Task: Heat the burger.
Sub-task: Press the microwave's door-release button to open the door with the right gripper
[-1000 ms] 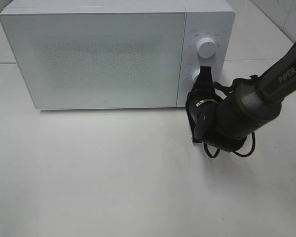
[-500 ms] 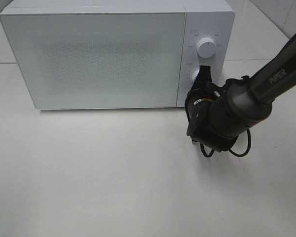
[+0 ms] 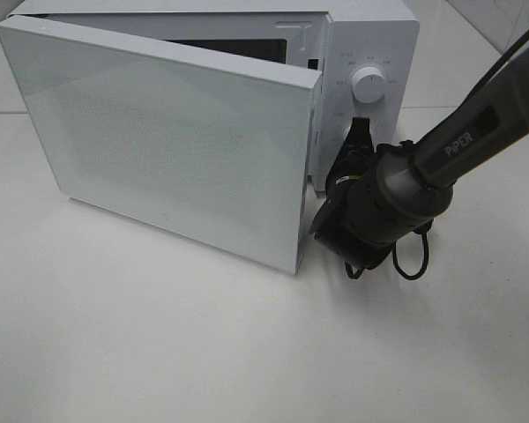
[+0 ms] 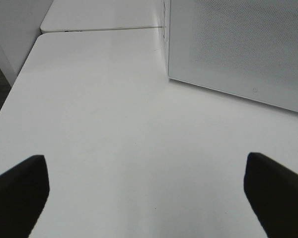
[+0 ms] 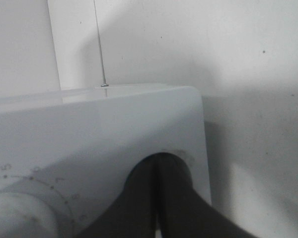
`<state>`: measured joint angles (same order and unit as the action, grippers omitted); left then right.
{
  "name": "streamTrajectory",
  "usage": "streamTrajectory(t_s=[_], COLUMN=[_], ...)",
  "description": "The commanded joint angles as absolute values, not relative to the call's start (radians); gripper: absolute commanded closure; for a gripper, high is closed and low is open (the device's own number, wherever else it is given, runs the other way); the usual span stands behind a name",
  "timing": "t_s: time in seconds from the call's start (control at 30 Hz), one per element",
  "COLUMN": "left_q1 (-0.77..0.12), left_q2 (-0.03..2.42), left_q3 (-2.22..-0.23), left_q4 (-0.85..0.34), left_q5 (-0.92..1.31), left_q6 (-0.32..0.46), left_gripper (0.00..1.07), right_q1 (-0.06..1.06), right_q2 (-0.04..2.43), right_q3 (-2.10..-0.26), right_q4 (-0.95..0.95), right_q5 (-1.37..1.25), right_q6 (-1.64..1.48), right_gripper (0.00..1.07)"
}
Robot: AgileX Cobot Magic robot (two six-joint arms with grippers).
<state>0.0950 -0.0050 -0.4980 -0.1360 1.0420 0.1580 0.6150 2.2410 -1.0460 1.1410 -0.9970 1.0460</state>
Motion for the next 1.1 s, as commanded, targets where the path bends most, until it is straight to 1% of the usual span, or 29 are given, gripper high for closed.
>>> streamTrajectory(t_s=[0.03, 0.43, 0.87, 1.1], left_q1=[0.097, 0.097, 0.097, 0.097], left_q2=[-0.026, -0.026, -0.026, -0.026], left_q3=[-0.495, -0.495, -0.495, -0.495], left_q4=[-0.144, -0.144, -0.144, -0.144], left_q5=[1.037, 1.037, 1.037, 1.037], left_q6=[0.157, 0.157, 0.157, 0.157], left_gripper=[0.06, 0.06, 0.06, 0.06], right_q1=[0.575, 0.575, 0.578, 0.578], right_q2=[2.224, 2.224, 2.193, 2.146], right_q3=[-1.138, -1.138, -1.081, -1.025], right_q4=[0.943, 0.946, 0.926, 0.886], right_q5=[-1.187, -1.133, -1.060, -0.937], right_q6=[1.025, 1.013, 1.021, 1.013], right_gripper=[1.07, 1.07, 1.07, 1.07])
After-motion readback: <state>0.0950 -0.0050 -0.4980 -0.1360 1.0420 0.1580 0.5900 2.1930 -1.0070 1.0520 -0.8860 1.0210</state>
